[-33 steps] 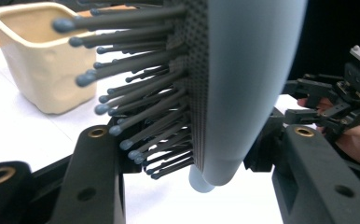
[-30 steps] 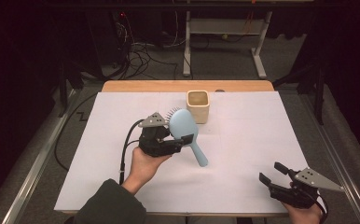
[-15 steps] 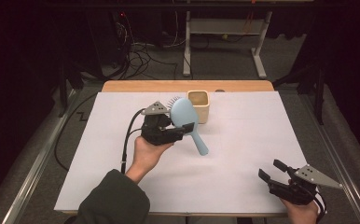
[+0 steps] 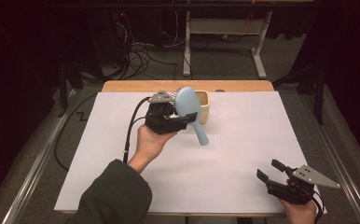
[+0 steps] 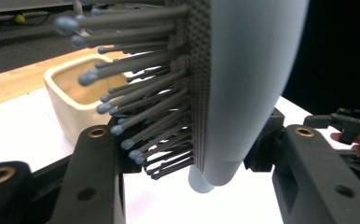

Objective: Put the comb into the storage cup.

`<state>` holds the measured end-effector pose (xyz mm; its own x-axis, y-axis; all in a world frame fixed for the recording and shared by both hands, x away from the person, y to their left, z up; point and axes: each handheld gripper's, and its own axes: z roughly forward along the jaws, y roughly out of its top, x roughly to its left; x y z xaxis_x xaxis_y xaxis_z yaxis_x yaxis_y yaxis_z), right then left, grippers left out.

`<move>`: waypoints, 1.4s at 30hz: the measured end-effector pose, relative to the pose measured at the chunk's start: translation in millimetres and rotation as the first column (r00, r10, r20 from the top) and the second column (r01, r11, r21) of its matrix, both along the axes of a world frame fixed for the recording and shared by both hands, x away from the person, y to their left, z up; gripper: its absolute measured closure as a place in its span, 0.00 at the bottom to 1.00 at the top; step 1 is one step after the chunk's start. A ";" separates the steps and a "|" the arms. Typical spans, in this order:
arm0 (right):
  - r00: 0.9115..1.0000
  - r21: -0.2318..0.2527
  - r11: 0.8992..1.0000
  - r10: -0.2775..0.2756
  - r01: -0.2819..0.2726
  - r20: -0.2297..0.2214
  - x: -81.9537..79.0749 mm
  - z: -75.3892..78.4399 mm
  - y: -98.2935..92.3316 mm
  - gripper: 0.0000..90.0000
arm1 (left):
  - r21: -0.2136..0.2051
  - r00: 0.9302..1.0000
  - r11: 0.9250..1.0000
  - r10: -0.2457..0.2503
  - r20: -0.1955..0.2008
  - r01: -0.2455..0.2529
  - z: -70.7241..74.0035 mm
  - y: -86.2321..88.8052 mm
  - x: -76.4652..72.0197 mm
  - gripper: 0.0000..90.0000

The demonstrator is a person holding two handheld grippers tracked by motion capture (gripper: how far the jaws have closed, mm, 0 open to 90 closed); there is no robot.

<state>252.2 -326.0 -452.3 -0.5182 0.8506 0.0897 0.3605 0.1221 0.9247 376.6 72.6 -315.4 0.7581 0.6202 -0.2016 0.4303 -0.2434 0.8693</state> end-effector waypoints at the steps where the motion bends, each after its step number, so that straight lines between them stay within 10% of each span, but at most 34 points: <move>1: 1.000 -0.001 1.000 0.000 0.000 0.000 0.0 0.0 0.0 0.31 | 0.001 1.000 1.000 0.001 0.003 -0.001 1.3 -0.2 0.8 0.58; 42: 1.000 -0.006 1.000 -0.011 0.010 -0.006 -1.7 -0.9 -1.3 0.31 | 0.043 0.997 0.996 0.078 0.019 -0.079 30.8 -14.8 35.1 0.57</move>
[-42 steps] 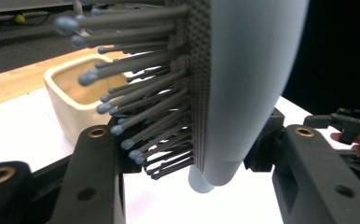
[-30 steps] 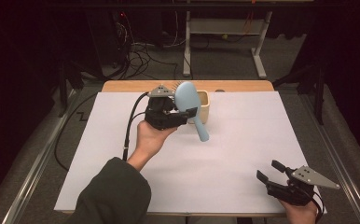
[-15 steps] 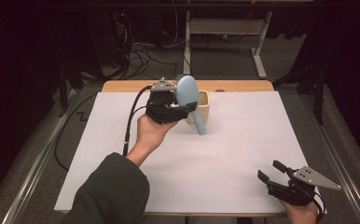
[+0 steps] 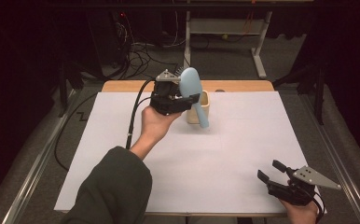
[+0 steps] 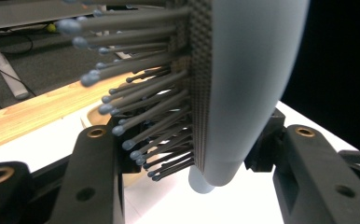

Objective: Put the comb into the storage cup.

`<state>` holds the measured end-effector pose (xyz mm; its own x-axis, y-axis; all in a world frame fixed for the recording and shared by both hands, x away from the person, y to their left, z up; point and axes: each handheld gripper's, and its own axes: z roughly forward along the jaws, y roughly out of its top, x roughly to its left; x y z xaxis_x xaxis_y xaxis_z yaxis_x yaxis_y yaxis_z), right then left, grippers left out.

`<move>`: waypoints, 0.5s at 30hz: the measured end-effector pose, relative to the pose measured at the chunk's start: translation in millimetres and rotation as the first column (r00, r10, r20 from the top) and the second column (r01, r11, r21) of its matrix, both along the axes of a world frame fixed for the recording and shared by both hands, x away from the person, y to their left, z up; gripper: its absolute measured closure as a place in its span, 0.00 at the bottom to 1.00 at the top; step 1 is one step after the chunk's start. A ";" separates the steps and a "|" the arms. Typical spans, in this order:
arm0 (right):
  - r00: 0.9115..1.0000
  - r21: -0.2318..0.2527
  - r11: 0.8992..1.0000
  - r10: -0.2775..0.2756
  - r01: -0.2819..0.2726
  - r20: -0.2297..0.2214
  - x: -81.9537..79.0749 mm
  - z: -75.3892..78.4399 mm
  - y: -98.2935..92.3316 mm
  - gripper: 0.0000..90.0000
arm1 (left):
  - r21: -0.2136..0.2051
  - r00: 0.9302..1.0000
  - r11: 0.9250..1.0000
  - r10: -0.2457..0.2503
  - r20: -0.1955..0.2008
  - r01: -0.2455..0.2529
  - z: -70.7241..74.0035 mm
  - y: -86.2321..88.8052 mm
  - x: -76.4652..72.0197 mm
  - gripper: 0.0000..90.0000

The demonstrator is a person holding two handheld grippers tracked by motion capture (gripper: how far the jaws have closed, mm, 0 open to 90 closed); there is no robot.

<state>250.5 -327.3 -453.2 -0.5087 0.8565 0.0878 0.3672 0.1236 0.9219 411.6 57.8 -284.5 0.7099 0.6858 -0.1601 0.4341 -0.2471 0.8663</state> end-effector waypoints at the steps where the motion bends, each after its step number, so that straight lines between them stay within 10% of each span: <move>1: 1.000 -0.002 1.000 0.000 0.000 0.000 0.0 0.2 0.1 0.31 | 0.001 1.000 1.000 0.004 0.001 -0.004 0.5 -1.0 1.2 0.57; 15: 1.000 -0.014 1.000 0.002 -0.002 0.013 -1.3 0.9 0.3 0.31 | 0.000 1.000 1.000 0.016 0.015 -0.016 5.5 -10.4 14.8 0.57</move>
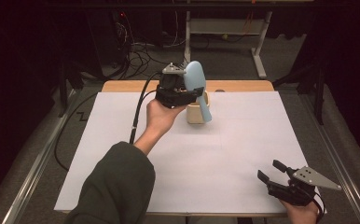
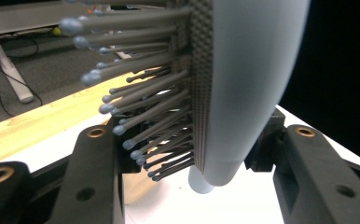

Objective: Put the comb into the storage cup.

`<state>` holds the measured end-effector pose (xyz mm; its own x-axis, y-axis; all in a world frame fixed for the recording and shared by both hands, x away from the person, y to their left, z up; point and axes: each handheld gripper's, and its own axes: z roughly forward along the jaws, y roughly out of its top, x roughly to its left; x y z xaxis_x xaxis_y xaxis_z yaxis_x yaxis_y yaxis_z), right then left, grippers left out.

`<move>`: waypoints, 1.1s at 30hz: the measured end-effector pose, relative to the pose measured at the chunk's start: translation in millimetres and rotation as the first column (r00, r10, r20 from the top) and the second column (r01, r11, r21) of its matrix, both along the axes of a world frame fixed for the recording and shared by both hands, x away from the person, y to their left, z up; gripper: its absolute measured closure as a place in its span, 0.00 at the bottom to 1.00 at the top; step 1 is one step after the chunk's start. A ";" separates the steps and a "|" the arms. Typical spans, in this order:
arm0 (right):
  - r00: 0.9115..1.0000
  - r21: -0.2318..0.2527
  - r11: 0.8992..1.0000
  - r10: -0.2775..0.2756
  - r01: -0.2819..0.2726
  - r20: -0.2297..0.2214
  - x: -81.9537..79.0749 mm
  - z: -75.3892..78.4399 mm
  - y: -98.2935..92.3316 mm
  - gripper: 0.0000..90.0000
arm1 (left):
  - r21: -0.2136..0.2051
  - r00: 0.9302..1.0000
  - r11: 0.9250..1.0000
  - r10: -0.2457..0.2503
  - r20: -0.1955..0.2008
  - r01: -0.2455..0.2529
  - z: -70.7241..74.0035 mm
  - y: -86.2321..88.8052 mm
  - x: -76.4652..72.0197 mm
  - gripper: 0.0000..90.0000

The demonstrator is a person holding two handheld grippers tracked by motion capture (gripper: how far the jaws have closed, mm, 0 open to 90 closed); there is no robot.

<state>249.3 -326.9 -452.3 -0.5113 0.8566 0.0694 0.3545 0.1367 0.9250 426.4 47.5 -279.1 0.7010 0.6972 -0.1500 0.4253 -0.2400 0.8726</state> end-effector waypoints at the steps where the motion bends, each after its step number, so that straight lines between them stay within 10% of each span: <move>1: 1.000 -0.001 1.000 0.001 -0.001 0.000 0.1 0.0 0.0 0.31 | -0.003 1.000 1.000 0.003 0.002 -0.003 0.4 -0.3 1.3 0.57; 33: 1.000 0.007 1.000 0.005 -0.005 -0.002 0.3 -0.1 -0.5 0.31 | 0.022 0.994 0.994 0.109 0.010 -0.109 10.9 -2.7 33.3 0.57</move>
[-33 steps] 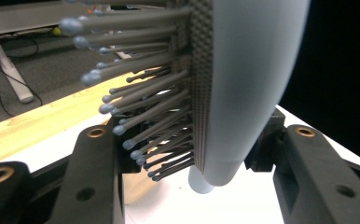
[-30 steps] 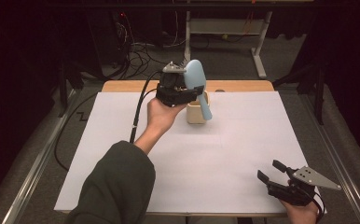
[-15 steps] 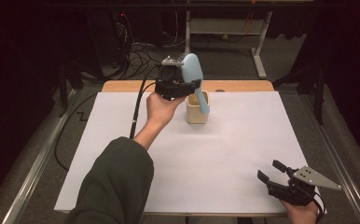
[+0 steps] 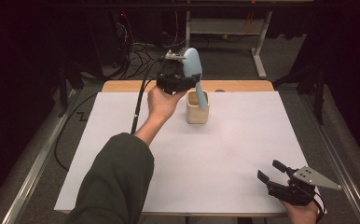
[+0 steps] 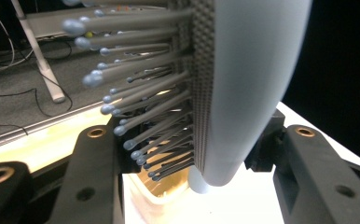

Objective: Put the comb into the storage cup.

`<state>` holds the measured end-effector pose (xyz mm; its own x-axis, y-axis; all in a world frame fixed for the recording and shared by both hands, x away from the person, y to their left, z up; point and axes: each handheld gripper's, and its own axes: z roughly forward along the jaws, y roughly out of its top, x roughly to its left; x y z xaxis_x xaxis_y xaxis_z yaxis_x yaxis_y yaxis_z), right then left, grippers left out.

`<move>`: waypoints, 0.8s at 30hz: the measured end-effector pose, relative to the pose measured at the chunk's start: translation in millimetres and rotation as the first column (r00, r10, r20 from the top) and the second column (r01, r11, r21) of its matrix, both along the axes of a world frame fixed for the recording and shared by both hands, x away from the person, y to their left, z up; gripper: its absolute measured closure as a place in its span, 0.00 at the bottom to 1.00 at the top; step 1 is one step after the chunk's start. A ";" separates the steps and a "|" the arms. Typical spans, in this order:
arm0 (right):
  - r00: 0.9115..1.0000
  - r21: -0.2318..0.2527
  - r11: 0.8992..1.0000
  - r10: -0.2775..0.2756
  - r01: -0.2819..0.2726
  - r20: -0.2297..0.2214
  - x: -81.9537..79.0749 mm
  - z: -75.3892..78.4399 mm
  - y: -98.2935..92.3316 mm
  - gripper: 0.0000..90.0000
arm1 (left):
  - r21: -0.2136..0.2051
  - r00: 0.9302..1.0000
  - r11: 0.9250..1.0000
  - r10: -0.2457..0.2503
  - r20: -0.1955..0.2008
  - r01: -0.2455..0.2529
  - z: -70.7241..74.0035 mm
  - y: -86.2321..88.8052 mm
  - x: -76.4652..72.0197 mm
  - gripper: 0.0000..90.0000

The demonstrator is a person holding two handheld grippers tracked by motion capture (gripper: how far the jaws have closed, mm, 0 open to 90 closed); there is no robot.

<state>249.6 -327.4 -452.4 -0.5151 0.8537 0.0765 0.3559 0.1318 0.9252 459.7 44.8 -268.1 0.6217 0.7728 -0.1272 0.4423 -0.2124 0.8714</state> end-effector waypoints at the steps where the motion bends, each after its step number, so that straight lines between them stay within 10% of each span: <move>1: 1.000 0.001 1.000 0.000 0.000 0.000 0.0 0.0 0.0 0.31 | 0.003 1.000 1.000 0.002 0.000 -0.002 -0.2 -0.3 0.8 0.57; 24: 1.000 0.013 1.000 0.005 -0.005 -0.010 0.7 -0.4 0.5 0.30 | 0.003 0.997 0.998 0.071 -0.020 -0.071 -8.9 0.1 19.9 0.57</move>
